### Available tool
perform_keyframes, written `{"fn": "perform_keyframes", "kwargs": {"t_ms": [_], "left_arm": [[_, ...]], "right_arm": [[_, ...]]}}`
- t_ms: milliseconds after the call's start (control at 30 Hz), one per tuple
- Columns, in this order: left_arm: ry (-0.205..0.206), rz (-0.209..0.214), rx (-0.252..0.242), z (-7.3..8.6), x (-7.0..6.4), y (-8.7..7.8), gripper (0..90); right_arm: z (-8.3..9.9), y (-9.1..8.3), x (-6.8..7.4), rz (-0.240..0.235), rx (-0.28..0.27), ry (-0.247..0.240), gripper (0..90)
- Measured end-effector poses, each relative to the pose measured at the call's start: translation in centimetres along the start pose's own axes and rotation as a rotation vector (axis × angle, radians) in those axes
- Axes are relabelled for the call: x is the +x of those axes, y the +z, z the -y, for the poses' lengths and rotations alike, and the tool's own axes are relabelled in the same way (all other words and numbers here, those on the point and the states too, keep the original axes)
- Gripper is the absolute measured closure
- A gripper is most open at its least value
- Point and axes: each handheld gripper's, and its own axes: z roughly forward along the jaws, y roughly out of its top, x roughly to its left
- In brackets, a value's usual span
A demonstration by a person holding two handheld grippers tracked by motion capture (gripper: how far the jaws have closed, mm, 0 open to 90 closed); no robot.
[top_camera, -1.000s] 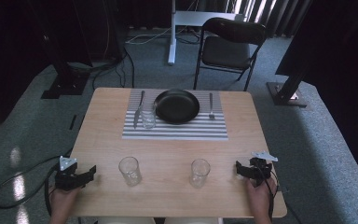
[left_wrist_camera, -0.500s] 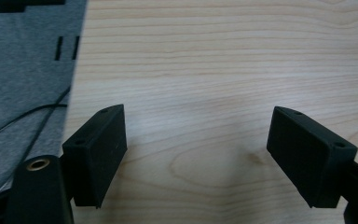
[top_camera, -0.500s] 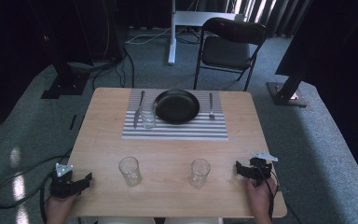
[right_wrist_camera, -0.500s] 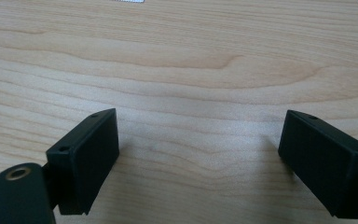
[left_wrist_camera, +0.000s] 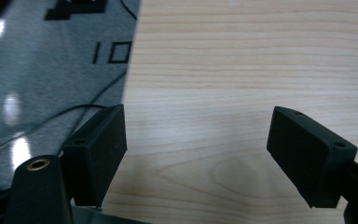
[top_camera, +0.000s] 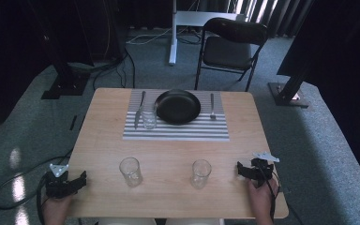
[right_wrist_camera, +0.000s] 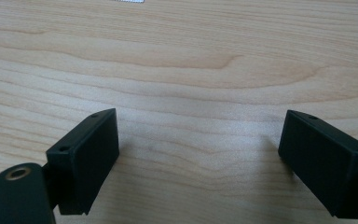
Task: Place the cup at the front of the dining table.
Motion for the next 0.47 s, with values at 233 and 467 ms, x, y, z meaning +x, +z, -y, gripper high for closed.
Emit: {"fn": "perform_keyframes", "kwargs": {"t_ms": [233, 467], "left_arm": [[0.054, 0.014, 0.043, 0.09, -0.79, 0.52, 20.6], [0.051, 0.020, 0.041, 0.05, -0.95, 0.52, 20.6]], "right_arm": [[0.00, 0.00, 0.00, 0.000, 0.000, 0.000, 11.6], [-0.01, 0.00, 0.00, 0.000, 0.000, 0.000, 11.6]]}}
